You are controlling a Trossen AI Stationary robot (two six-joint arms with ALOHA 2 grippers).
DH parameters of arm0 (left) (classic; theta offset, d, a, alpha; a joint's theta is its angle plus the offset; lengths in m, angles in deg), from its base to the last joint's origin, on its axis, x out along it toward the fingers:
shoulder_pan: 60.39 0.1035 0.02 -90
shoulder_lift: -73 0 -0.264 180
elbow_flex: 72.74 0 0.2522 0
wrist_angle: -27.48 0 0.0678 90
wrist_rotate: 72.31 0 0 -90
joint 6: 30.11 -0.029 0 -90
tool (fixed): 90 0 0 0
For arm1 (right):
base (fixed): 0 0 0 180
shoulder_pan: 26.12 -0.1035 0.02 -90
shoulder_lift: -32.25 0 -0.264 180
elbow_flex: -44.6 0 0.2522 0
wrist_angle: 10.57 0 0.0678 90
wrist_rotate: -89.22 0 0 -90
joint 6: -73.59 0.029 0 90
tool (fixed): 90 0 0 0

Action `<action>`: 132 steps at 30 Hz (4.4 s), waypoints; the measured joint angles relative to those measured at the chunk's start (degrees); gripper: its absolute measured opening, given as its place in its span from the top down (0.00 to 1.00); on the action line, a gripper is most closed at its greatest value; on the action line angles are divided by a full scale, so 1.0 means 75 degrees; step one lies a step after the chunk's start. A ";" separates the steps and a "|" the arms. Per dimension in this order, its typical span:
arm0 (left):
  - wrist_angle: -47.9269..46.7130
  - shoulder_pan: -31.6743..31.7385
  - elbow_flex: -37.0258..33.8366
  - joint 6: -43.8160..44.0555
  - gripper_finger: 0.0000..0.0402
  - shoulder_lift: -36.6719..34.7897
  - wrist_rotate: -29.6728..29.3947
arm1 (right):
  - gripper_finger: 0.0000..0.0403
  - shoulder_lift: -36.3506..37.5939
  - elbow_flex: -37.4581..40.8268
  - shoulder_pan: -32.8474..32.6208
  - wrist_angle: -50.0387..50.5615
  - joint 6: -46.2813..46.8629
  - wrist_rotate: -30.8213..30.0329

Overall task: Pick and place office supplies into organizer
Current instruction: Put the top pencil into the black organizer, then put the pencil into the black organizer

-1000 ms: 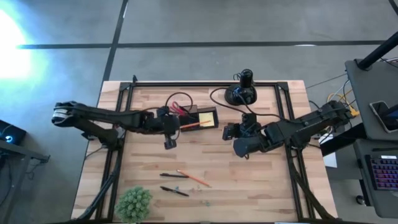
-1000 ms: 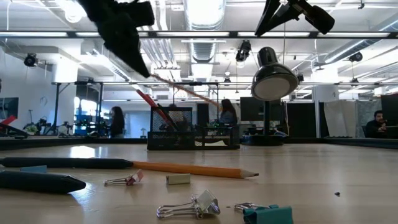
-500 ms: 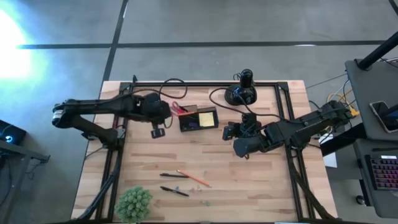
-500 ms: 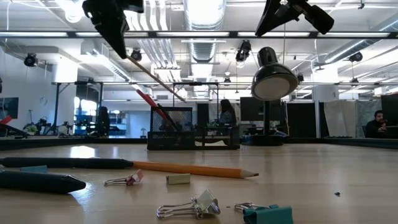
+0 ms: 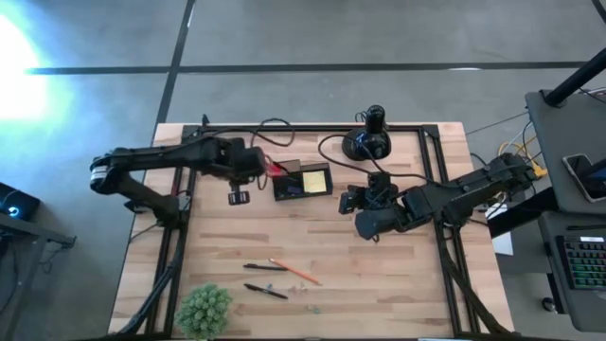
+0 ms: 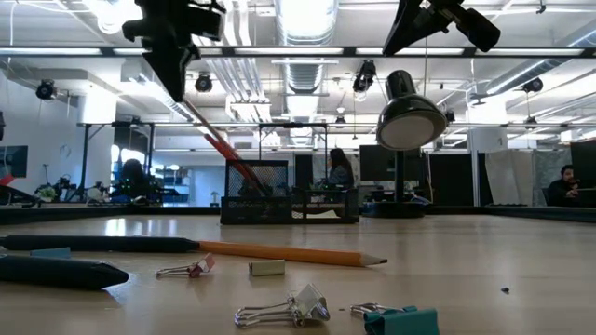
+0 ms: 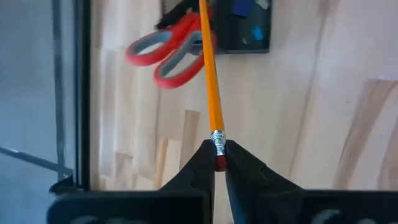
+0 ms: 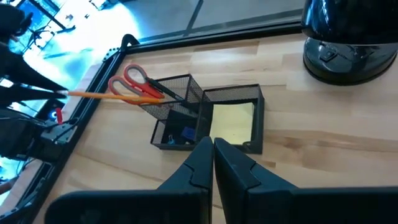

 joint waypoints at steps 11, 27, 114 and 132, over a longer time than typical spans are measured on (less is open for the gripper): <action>0.0727 0.0167 0.0140 -0.0859 0.99 0.0635 0.0055 | 0.98 0.0000 0.0015 -0.0003 0.0006 0.0025 0.0009; 0.1425 0.0560 0.0231 -0.1299 0.94 0.1068 0.1045 | 0.98 -0.0001 0.0060 -0.0003 0.0020 0.0003 0.0012; 0.5661 -0.5447 -0.3510 0.2963 0.78 -0.0357 0.2579 | 0.97 -0.3387 -0.0414 -0.2150 -0.3759 -0.2931 0.4595; 0.6753 -0.5508 -0.6452 0.3984 0.78 -0.3752 0.1337 | 0.65 -0.6128 -0.3559 -0.1899 -0.0442 -0.3930 0.4609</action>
